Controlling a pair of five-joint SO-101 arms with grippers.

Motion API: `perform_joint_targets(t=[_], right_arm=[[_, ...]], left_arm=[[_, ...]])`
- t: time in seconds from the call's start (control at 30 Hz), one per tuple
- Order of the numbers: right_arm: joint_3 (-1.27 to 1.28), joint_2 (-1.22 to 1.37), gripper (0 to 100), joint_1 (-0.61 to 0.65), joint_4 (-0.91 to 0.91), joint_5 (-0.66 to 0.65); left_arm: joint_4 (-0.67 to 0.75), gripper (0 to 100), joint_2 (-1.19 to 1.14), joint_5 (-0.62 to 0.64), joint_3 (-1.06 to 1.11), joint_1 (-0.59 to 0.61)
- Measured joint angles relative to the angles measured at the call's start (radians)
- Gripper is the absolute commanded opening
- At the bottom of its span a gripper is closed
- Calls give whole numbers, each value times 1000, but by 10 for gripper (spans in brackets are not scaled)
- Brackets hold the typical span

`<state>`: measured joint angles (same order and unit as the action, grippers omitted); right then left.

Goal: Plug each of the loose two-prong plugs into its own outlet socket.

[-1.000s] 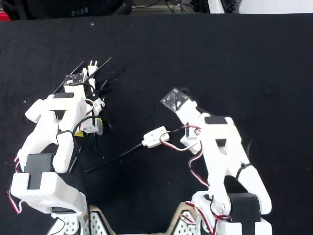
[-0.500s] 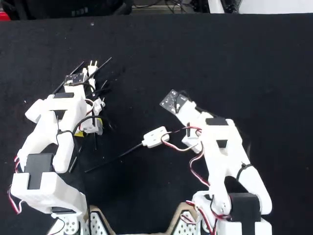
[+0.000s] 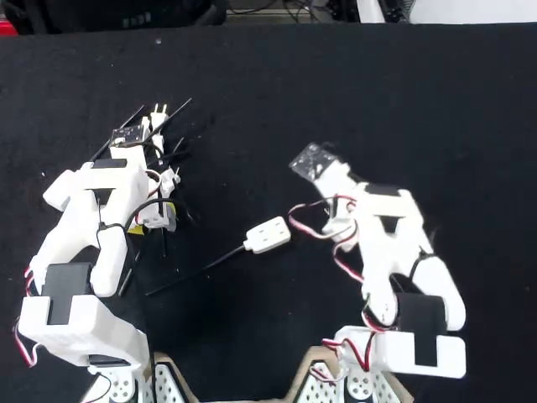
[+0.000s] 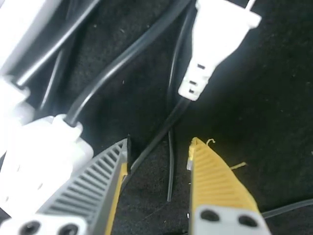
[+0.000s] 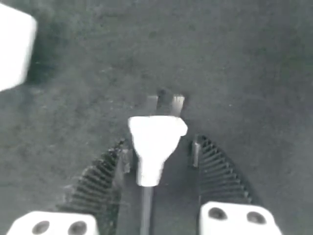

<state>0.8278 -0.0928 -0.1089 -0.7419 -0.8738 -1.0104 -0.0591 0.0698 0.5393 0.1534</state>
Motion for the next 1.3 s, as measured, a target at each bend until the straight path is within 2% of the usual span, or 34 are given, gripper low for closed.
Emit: perform_joint_targets(t=[0.2,0.7,0.77,0.83,1.0,1.3], right_arm=[[-54,0,166,-54,26,-26],[-55,81,159,-60,38,-26],[-75,101,113,-60,38,-26],[-86,107,13,-60,38,-26],[-103,97,11,-60,32,75],[-103,-229,10,-28,-252,112]], left_arm=[[0,200,0,0,0,0],[0,200,0,0,0,0],[0,200,0,0,0,0],[0,200,0,0,0,0],[0,198,0,0,0,0],[2,199,83,2,66,6]])
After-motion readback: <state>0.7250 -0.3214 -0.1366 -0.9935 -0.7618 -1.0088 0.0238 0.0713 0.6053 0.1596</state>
